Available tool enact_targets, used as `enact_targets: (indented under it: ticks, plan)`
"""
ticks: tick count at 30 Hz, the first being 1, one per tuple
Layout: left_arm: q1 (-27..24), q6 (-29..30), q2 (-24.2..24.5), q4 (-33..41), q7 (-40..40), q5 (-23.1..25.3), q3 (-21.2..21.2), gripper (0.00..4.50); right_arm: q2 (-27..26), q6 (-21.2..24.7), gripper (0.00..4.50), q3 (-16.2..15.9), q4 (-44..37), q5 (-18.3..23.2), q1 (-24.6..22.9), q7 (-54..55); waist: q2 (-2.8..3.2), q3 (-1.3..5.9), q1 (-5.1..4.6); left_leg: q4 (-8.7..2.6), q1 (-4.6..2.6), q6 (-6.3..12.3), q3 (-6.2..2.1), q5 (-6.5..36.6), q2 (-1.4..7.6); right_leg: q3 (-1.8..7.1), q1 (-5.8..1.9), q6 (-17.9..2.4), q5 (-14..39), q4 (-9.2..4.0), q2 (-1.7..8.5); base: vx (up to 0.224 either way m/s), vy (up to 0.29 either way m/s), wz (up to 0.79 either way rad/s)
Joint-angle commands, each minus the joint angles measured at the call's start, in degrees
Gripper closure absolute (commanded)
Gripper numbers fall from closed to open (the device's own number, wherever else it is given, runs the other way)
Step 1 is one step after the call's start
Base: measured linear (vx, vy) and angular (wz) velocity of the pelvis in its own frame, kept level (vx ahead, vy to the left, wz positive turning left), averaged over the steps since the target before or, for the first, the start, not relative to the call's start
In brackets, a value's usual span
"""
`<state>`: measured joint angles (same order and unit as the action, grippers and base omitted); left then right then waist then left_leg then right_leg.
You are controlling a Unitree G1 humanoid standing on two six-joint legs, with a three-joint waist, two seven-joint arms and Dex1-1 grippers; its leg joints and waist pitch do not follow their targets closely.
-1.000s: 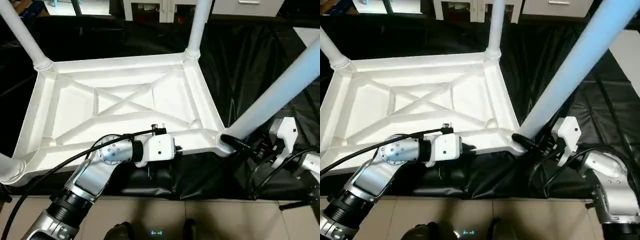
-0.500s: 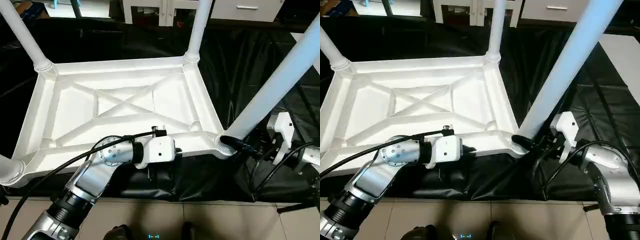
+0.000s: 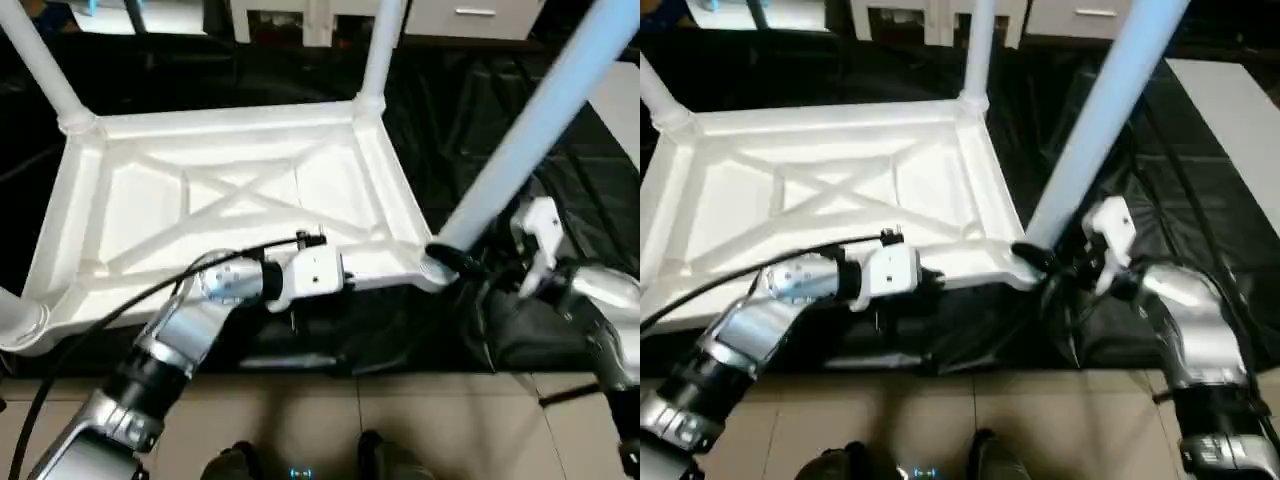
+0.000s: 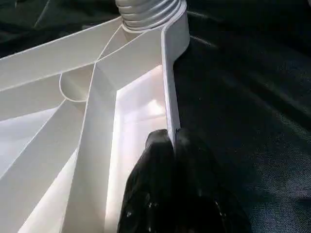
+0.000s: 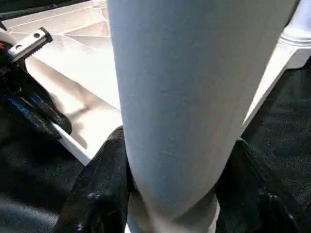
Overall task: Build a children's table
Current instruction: Insert table leg to table base
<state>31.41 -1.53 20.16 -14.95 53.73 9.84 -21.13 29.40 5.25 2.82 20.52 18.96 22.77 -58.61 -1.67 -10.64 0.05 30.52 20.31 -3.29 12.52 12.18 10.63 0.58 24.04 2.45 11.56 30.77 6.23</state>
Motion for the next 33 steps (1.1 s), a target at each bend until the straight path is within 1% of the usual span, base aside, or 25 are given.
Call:
enact_targets:
  ticks: [1, 2, 3, 4, 5, 8, 10, 11, 14, 15, 17, 18, 20, 22, 23, 24, 25, 27, 29, 31, 32, 33]
  plan:
    - [0.0, 0.2, -0.3, -3.6, -2.6, 0.7, 0.1, 4.5, -1.7, 2.7, 2.6, -6.3, 6.6, -4.2, -2.3, -1.2, -0.16, 0.96, -0.14, -5.28, -0.2, -0.22, -2.37, 24.0, 2.66, 0.54, -0.04, -7.9, 29.4, -4.34, 1.66, 0.0, 0.0, 0.0]
    - [0.0, 0.2, -0.3, -3.6, -2.6, 0.6, 0.1, 4.5, -1.8, 2.7, 2.6, -6.3, 6.7, -4.2, -2.3, -1.2, -0.08, 0.81, -0.09, -5.13, -0.56, -0.19, -2.13, 24.2, 2.66, 0.64, 0.31, -8.4, 29.2, -4.46, 1.63, 0.0, 0.0, 0.0]
    - [0.2, -0.2, -0.3, -3.9, -2.4, 0.5, 0.1, 4.5, -1.9, 2.3, 2.6, -6.2, 7.3, -4.4, -1.8, -1.2, -0.07, 0.77, -0.04, -5.1, -0.63, -0.16, -2.08, 24.2, 2.66, 0.69, 0.33, -8.6, 28.9, -4.42, 1.63, 0.0, 0.0, 0.0]
    - [0.2, -0.4, -0.3, -4.0, -2.2, 0.3, 0.2, 4.5, -2.0, 2.0, 2.6, -6.1, 7.7, -4.4, -1.4, -1.3, -0.07, 0.6, 0.03, -5.11, -0.62, -0.08, -1.99, 23.8, 2.72, 0.76, 0.29, -9.3, 28.0, -4.39, 1.69, 0.0, 0.0, 0.0]
    - [0.2, -0.6, -0.3, -4.1, -2.0, 0.2, 0.2, 4.5, -2.1, 1.6, 2.6, -6.0, 7.8, -4.4, -1.1, -1.5, -0.11, 0.63, 0.03, -5.1, -0.59, -0.04, -1.98, 23.6, 2.7, 0.76, 0.2, -9.4, 27.8, -4.32, 1.69, 0.0, 0.0, 0.0]
    - [-0.3, -1.0, -0.3, -3.9, -1.6, 0.0, 0.1, 4.5, -2.1, 1.8, 2.6, -4.6, 6.8, -2.5, -0.3, -2.4, -0.13, 0.66, 0.14, -5.03, -0.51, 0.29, -1.85, 21.7, 2.74, 0.85, -0.07, -10.2, 25.5, -4.05, 1.76, 0.0, 0.0, 0.0]
    - [-0.4, -1.3, -0.3, -4.1, -1.6, -0.2, 0.0, 4.5, -1.8, 1.9, 2.6, -3.3, 5.6, -1.1, 0.0, -3.6, -0.16, 0.56, 0.27, -4.91, -0.62, 0.78, -1.58, 20.5, 2.77, 0.97, -0.02, -10.5, 24.7, -4.03, 1.77, 0.0, 0.0, 0.0]
    - [-0.4, -1.3, -0.3, -4.1, -1.6, -0.2, 0.0, 4.5, -1.8, 1.9, 2.6, -3.3, 5.6, -1.1, 0.0, -3.6, -0.16, 0.61, 0.29, -4.87, -0.67, 0.87, -1.53, 20.1, 2.79, 0.99, -0.04, -10.7, 24.3, -3.99, 1.76, 0.0, 0.0, 0.0]
    - [-0.4, -1.5, -0.4, -4.3, -1.6, -0.2, 0.0, 4.5, -1.5, 2.0, 2.6, -2.1, 4.5, 0.2, 0.5, -4.5, -0.19, 0.65, 0.31, -4.74, -0.53, 1.58, -1.32, 17.9, 2.85, 0.99, -0.28, -11.8, 21.4, -3.62, 1.69, 0.0, 0.0, 0.0]
    - [-0.4, -1.5, -0.4, -4.3, -1.6, -0.2, 0.0, 4.5, -1.5, 2.0, 2.6, -2.1, 4.5, 0.2, 0.5, -4.5, -0.25, 0.71, 0.31, -4.6, -0.62, 1.83, -1.13, 17.0, 2.79, 0.98, -0.3, -12.1, 20.6, -3.57, 1.65, 0.0, 0.0, 0.0]
    - [-0.4, -1.7, -0.5, -4.5, -1.5, -0.1, 0.0, 4.5, -1.2, 2.3, 2.6, -1.4, 3.7, 1.1, 0.7, -4.8, -0.21, 0.63, 0.33, -4.58, -0.55, 2.23, -1.07, 16.4, 2.76, 1.0, -0.35, -12.1, 21.2, -3.58, 1.71, 0.0, 0.0, 0.0]
    - [-0.3, -1.8, -0.5, -4.5, -1.5, -0.1, 0.0, 4.5, -1.2, 2.3, 2.25, -1.1, 3.5, 1.3, 0.8, -4.7, -0.16, 0.69, 0.32, -4.48, -0.53, 2.49, -1.03, 15.6, 2.74, 1.01, -0.4, -12.2, 20.9, -3.51, 1.73, 0.0, 0.0, 0.0]
    - [-0.3, -1.8, -0.6, -4.6, -1.6, -0.1, 0.0, 4.5, -1.0, 2.8, 2.25, -0.8, 2.8, 1.8, 0.8, -4.9, -0.1, 0.62, 0.39, -4.38, -0.69, 2.86, -0.9, 14.9, 2.76, 1.06, -0.29, -12.5, 20.5, -3.51, 1.69, 0.0, 0.0, 0.0]
    - [-0.3, -1.9, -0.6, -4.6, -1.6, -0.1, 0.0, 4.5, -0.5, 3.4, 1.87, -0.6, 1.6, 2.1, 0.5, -5.0, -0.15, 0.65, 0.45, -4.29, -0.56, 3.13, -0.88, 13.9, 2.72, 1.03, -0.47, -12.7, 19.6, -3.34, 1.68, 0.0, 0.0, 0.0]
    - [-0.3, -1.9, -0.6, -4.6, -1.6, -0.1, 0.0, 4.5, -0.4, 3.5, 1.87, -0.6, 1.3, 2.1, 0.4, -5.1, -0.17, 0.7, 0.47, -4.23, -0.59, 3.51, -0.83, 13.0, 2.67, 1.02, -0.59, -12.8, 18.9, -3.24, 1.62, 0.0, 0.0, 0.0]
    - [-0.3, -1.9, -0.6, -4.6, -1.5, -0.1, 0.0, 4.5, -0.2, 3.6, 1.81, -0.5, 0.8, 2.2, 0.3, -5.3, -0.04, 0.7, 0.49, -4.11, -0.77, 3.92, -0.68, 12.5, 2.71, 1.06, -0.4, -13.1, 18.5, -3.24, 1.66, 0.0, 0.0, 0.0]
    - [-0.3, -1.9, -0.6, -4.6, -1.5, -0.1, 0.0, 4.5, -0.1, 3.6, 1.81, -0.5, 0.7, 2.3, 0.3, -5.3, -0.1, 0.68, 0.5, -4.07, -0.74, 4.04, -0.64, 12.3, 2.71, 1.06, -0.4, -13.1, 18.4, -3.25, 1.65, 0.0, 0.0, 0.0]
    - [-0.3, -1.9, -0.6, -4.6, -1.5, -0.1, 0.0, 4.5, 0.2, 3.7, 1.57, -0.3, 0.2, 2.6, 0.3, -5.4, -0.14, 0.8, 0.51, -3.96, -0.49, 4.5, -0.65, 11.2, 2.61, 1.01, -0.6, -13.1, 17.7, -3.01, 1.64, 0.0, 0.0, 0.0]
    - [-0.4, -1.9, -0.5, -4.5, -1.5, -0.1, 0.0, 4.5, 0.7, 4.0, 1.43, 0.3, -0.9, 2.9, 0.3, -5.3, -0.13, 0.89, 0.53, -3.92, -0.38, 4.84, -0.64, 11.1, 2.59, 0.98, -0.59, -13.0, 17.5, -2.95, 1.59, 0.0, 0.0, 0.0]
    - [-0.5, -1.8, -0.4, -4.4, -1.5, -0.1, 0.0, 4.5, 1.0, 4.2, 1.26, 0.6, -1.5, 3.1, 0.2, -5.2, -0.12, 1.13, 0.51, -3.74, -0.36, 5.21, -0.6, 10.2, 2.52, 0.96, -0.62, -13.2, 15.9, -2.72, 1.48, 0.0, 0.0, 0.0]
    - [-0.5, -1.9, -0.4, -4.4, -1.4, -0.1, 0.0, 4.5, 1.1, 4.3, 1.13, 0.8, -1.8, 3.2, 0.2, -5.0, -0.16, 1.23, 0.53, -3.65, -0.26, 5.77, -0.51, 9.6, 2.48, 0.95, -0.64, -13.4, 14.0, -2.53, 1.4, 0.0, 0.0, 0.0]
    - [-0.6, -1.8, -0.4, -4.3, -1.4, -0.1, -0.1, 4.5, 1.3, 4.4, 1.05, 1.0, -2.2, 3.3, 0.1, -4.8, -0.18, 1.13, 0.56, -3.57, -0.28, 5.98, -0.35, 10.5, 2.43, 1.02, -0.38, -13.3, 14.2, -2.63, 1.29, 0.0, 0.0, 0.0]
